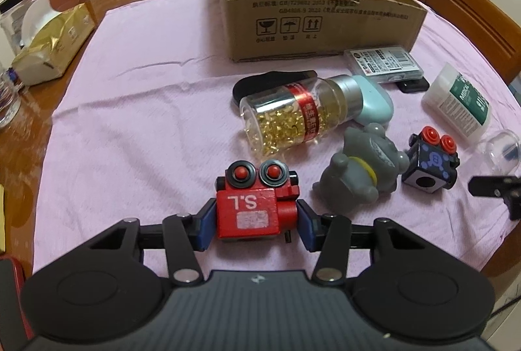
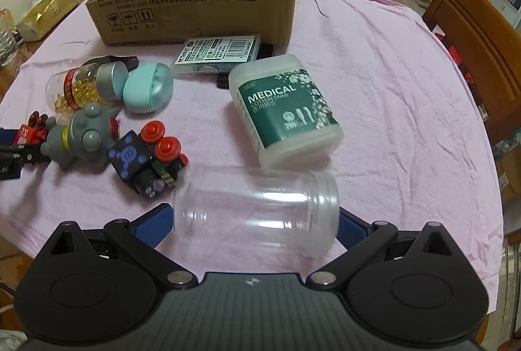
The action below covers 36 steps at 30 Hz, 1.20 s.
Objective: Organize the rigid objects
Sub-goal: 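Lift the red toy robot with the left tool while the right tool lifts the clear jar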
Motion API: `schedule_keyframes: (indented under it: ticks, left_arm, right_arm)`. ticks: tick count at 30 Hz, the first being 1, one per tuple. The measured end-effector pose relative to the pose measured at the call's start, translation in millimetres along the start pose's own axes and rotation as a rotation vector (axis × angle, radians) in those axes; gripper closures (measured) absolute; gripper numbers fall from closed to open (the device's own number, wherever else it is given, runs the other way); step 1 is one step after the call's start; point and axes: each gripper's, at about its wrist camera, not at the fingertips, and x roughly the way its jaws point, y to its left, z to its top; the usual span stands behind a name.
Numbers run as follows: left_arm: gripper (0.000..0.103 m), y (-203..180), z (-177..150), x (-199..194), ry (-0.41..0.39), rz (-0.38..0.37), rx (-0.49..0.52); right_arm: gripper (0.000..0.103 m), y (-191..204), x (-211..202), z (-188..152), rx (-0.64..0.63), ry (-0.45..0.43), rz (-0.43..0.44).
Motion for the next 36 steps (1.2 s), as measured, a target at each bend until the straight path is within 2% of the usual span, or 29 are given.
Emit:
schedule_keyframes:
  ticks: [8,13,19,36]
  left_arm:
    - [0.054,2.8,4.1,1.4,0.026,-0.018,0.011]
    - [0.054,1.5,5.8,2.7,0.037,-0.014,0.017]
    - [0.054,3.1,6.6,2.6,0.047,-0.019,0.004]
    - [0.054,3.5,16.3,-24.6,0.049,-0.020,0.072]
  right_arm:
    - [0.000,11.2,4.5,12.2,0.035,0.049,-0.072]
    - [0.010,13.4,4.3,16.5,0.018,0.078,-0.086]
    - [0.010,12.0,3.6,17.5,-0.016,0.099,-0.066]
    - [0.010,13.0,-17.9,32.6,-0.180,0.086,0.013]
